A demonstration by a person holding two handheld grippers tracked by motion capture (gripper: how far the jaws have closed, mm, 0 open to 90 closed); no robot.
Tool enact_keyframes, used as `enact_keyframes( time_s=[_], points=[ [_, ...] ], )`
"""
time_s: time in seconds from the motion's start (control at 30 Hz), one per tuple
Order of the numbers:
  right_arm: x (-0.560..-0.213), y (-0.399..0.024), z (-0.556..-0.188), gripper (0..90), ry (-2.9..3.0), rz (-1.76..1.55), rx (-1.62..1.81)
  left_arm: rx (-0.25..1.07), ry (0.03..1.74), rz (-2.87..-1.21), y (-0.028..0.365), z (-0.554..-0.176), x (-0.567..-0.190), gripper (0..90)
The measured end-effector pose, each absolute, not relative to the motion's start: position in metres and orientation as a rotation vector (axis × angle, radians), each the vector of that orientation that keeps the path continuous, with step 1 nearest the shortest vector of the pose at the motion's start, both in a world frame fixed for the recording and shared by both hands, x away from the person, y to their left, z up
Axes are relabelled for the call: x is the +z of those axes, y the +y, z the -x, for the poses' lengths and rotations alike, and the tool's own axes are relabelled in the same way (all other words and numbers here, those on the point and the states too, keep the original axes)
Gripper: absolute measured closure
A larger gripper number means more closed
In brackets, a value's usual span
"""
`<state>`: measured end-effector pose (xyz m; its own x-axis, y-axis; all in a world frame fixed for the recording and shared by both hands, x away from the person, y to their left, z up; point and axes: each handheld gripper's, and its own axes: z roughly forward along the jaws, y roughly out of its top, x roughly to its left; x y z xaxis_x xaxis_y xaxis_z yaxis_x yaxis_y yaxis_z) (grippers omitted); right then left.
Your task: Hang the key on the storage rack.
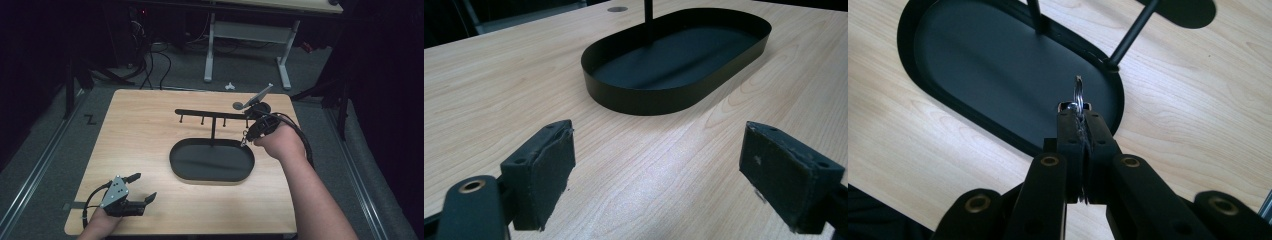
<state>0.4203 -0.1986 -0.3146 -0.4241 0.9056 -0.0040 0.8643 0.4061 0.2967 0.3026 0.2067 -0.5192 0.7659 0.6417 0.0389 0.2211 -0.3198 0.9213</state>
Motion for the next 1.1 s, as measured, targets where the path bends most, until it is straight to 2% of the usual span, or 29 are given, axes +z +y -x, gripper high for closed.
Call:
enact_keyframes(
  time_s=[1.1],
  points=[
    [-0.309,-0.208,-0.440,87.9,2.456,-1.621,0.389,0.483,0.668,-1.883,0.207,-0.303,-0.520,15.2]
  ],
)
